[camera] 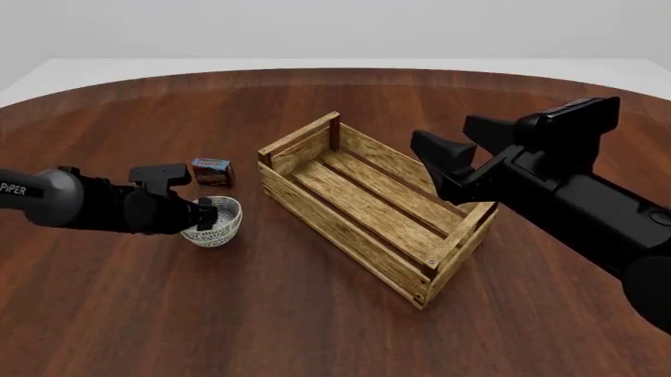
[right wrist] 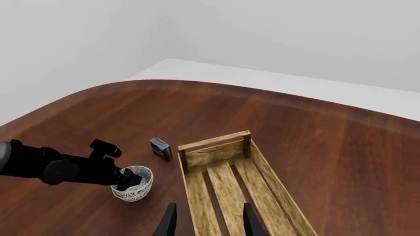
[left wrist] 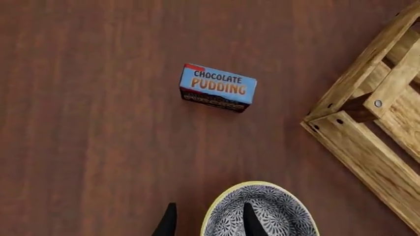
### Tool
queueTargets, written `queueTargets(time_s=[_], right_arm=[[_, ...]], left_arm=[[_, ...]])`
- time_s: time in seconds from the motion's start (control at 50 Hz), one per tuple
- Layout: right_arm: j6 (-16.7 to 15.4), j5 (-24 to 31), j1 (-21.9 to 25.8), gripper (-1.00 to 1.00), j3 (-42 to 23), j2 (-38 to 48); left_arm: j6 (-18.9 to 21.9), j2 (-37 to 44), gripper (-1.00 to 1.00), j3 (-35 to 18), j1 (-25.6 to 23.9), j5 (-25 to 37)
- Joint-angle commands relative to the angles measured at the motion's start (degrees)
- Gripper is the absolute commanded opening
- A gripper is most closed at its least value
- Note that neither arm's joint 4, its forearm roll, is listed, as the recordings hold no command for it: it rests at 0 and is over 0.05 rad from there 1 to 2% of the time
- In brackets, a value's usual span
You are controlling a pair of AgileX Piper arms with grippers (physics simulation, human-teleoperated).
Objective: Stack the right bowl on the left bowl and place them in the tray.
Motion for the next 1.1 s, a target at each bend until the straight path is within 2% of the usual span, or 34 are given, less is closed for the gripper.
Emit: queueTargets(time_s=[0.02,0.32,0.58,1.1], right_arm=[[0.02,0.0,0.08,1.0,0.05,-0.07],[0.03,0.08,0.03,1.0,0.17,-0.27],[-0.03,0.23,-0.01,1.0,0.26,-0.64],[-0.24,0.75,-0.65,1.0,0.65,-2.05]], left_arm=[[-1.86,4.17,-1.0,1.43,-1.16,-1.33],[-2.76,0.81,-1.0,2.65,-2.14,-0.62],[-4.71,-8.04,-1.0,3.83,-2.71,2.45],[-8.44,-19.85,-1.0,4.48,-5.8,6.22]])
